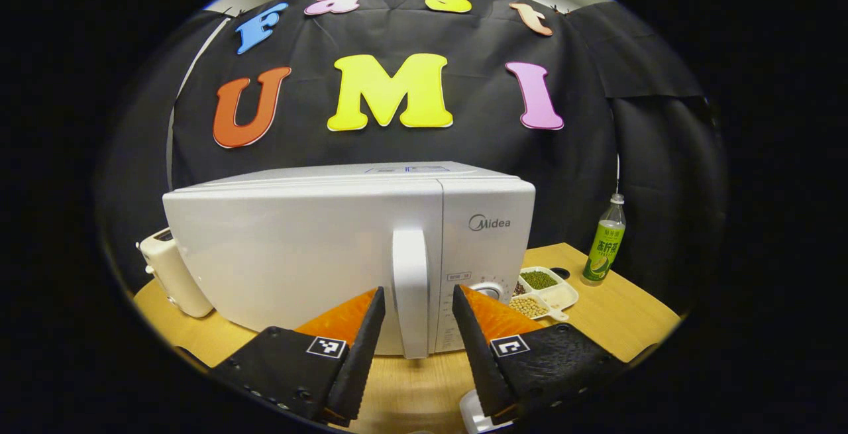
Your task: Open the microwave oven with the left hand, put the food in, and close the microwave oven.
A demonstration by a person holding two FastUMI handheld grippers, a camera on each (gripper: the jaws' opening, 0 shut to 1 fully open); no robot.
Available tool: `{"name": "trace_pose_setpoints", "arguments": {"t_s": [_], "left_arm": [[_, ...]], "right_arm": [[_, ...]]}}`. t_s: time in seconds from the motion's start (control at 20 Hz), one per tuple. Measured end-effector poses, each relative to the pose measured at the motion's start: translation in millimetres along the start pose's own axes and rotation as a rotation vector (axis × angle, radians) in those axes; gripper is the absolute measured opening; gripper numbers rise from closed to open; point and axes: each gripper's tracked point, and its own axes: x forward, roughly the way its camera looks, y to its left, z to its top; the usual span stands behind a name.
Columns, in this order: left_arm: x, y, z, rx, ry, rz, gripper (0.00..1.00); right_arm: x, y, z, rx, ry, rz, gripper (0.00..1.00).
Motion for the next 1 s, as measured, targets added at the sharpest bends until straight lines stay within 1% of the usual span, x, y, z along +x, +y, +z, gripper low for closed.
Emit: {"name": "trace_pose_setpoints", "arguments": {"t_s": [0.05,0.1,0.15,0.2,0.25,0.3,0.35,0.4,0.45,0.5,0.6,0.7,0.8,0.85,0.9,0.95,1.0], "left_arm": [[3,9,2,0.003,-0.008,0.029,0.72],[4,9,4,-0.009,-0.012,0.016,0.45],[7,4,3,-0.031,-0.013,-0.007,0.5],[8,-3,4,-0.055,-0.016,-0.02,0.47],[9,-3,4,-0.043,-0.018,-0.014,0.15],[5,0,5,-0.022,-0.021,-0.003,0.25],[4,-2,5,-0.03,-0.024,0.002,0.12],[5,-2,5,-0.038,-0.018,0.001,0.17],[4,-2,5,-0.047,-0.015,-0.007,0.17],[3,-3,6,-0.05,-0.012,-0.014,0.17],[1,-1,6,-0.043,-0.014,-0.008,0.03],[0,-3,5,-0.072,-0.007,-0.018,0.03],[-6,-2,2,-0.068,0.014,-0.032,0.03],[-16,-2,-1,-0.065,0.007,-0.04,0.03],[-30,1,-2,-0.061,-0.012,-0.051,0.03],[-39,2,-2,-0.053,-0.024,-0.063,0.02],[-50,4,-7,-0.047,-0.01,-0.074,0.02]], "right_arm": [[2,-1,-3,-0.008,0.007,0.0,0.97],[3,-1,-4,-0.015,0.016,0.007,1.0],[5,1,-7,-0.018,0.026,0.015,0.97],[4,2,-7,-0.02,0.03,0.024,0.96],[5,3,-5,-0.021,0.029,0.031,0.97],[7,3,-4,-0.025,0.028,0.032,0.97],[7,2,-6,-0.031,0.03,0.035,1.0],[7,4,-7,-0.035,0.038,0.042,0.96],[8,7,-8,-0.041,0.042,0.054,1.0],[9,8,-8,-0.043,0.046,0.061,1.0],[10,9,-4,-0.031,0.038,0.068,1.0],[9,11,-7,-0.036,0.042,0.076,1.0],[7,12,-3,-0.043,0.035,0.081,1.0],[7,13,-2,-0.043,0.031,0.081,1.0],[6,15,0,-0.043,0.025,0.083,0.97],[5,18,1,-0.044,0.023,0.089,1.0],[3,23,1,-0.043,0.017,0.101,1.0]]}}
